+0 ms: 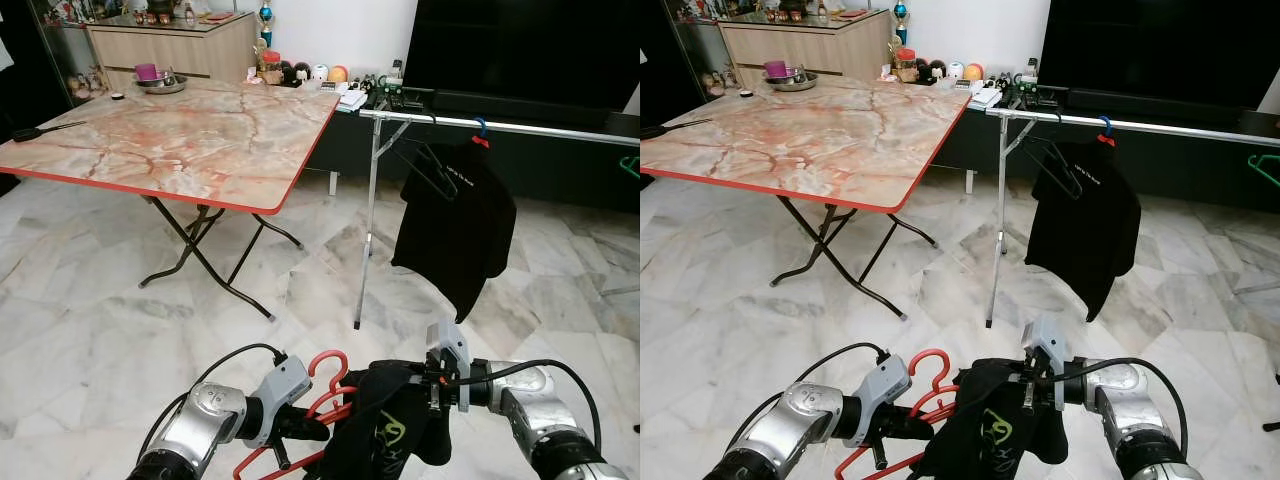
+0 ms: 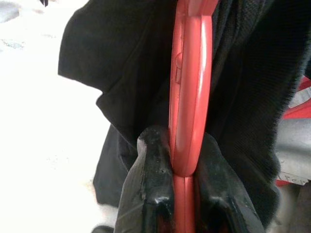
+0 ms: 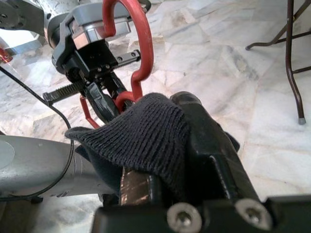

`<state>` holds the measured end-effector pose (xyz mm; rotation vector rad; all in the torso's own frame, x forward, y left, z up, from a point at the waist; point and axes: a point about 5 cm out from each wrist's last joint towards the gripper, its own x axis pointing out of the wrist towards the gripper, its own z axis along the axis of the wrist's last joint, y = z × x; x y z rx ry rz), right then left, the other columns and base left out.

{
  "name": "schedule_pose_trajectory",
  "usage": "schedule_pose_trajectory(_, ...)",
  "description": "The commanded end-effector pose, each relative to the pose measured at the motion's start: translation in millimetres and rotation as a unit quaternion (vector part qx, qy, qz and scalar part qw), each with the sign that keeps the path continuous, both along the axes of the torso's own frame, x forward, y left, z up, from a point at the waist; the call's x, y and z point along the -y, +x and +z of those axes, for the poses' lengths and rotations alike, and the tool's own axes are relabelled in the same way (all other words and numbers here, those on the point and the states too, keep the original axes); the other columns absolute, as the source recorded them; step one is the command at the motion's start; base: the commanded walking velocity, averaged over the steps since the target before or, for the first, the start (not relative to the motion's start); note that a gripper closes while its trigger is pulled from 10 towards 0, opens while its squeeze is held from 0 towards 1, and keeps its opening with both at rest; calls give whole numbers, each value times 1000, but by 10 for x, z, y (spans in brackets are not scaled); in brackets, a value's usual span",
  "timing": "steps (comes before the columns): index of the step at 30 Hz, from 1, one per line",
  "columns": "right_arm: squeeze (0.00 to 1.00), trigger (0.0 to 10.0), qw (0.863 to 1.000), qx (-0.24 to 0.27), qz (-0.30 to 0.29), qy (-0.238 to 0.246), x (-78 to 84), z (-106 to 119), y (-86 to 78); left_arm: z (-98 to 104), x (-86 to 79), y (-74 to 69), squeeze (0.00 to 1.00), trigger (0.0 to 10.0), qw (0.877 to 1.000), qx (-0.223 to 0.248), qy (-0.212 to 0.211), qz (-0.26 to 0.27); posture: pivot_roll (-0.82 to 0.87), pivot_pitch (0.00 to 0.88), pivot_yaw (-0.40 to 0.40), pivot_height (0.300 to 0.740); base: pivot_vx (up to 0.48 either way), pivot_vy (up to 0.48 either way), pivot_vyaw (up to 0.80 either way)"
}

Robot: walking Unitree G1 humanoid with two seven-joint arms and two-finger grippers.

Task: Hang hanger

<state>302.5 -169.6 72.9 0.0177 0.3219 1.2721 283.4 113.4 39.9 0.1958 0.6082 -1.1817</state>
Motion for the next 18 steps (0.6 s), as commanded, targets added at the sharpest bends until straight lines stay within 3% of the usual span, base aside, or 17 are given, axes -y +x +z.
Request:
schedule_pose_trajectory(1, 0, 0, 1000, 18, -10, 7, 48, 68, 18, -7, -11, -21, 0, 0, 1000, 0, 5, -9, 153, 25, -39, 740, 0, 0, 0)
schedule_pose_trajectory(11, 0, 0, 999, 26, -39, 13, 130, 93, 26, -44, -164, -70, 0, 0, 1000, -9, 16, 0, 151, 25, -37, 740, 0, 0, 0)
schedule_pose_trajectory(12, 0, 0, 998, 28, -48, 7, 183, 96, 19, -72, -259, -109, 0, 0, 1000, -14, 24, 4, 149, 26, -36, 740, 0, 0, 0)
schedule_pose_trajectory(18, 0, 0, 997, 25, -70, -24, 317, 57, -9, -97, -467, -223, 0, 0, 999, -27, 25, 4, 148, 30, -36, 740, 0, 0, 0)
